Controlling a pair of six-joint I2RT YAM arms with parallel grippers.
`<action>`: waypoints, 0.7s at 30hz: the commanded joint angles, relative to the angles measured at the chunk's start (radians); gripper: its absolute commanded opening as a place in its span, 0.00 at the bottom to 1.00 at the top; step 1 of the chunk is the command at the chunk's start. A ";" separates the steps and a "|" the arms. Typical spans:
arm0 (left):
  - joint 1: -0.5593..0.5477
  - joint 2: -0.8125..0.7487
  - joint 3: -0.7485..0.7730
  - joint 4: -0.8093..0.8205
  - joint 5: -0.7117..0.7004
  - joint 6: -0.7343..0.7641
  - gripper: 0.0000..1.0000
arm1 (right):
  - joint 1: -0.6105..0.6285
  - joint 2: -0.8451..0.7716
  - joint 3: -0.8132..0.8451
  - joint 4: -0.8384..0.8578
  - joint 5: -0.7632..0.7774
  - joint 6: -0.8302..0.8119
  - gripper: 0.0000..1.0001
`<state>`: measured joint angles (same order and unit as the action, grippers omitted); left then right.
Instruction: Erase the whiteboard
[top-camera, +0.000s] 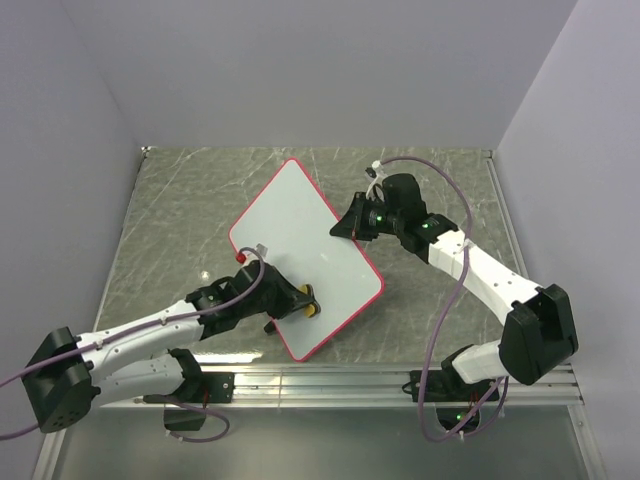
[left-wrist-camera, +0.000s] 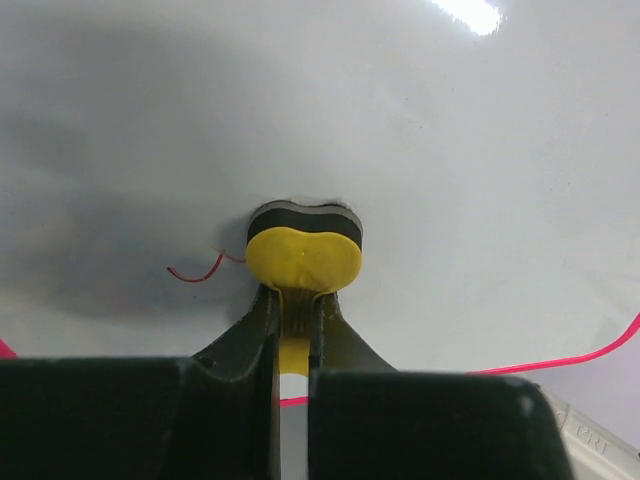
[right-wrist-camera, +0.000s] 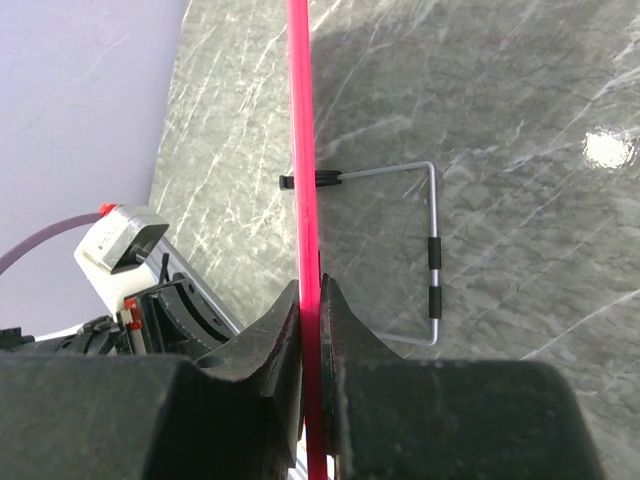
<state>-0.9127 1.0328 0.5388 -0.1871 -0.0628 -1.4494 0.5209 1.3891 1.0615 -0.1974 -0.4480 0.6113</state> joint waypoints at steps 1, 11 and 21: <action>0.035 0.156 -0.051 -0.336 -0.081 0.014 0.00 | 0.077 0.019 0.017 -0.060 -0.139 0.031 0.00; 0.078 0.291 0.007 -0.535 -0.068 0.058 0.00 | 0.076 0.001 0.055 -0.088 -0.107 0.015 0.00; 0.110 0.328 0.013 -0.572 -0.057 0.084 0.00 | 0.070 -0.009 0.074 -0.089 -0.110 0.018 0.00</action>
<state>-0.8028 1.2228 0.6449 -0.6563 0.0040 -1.3945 0.5243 1.3918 1.0950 -0.2348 -0.4713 0.6083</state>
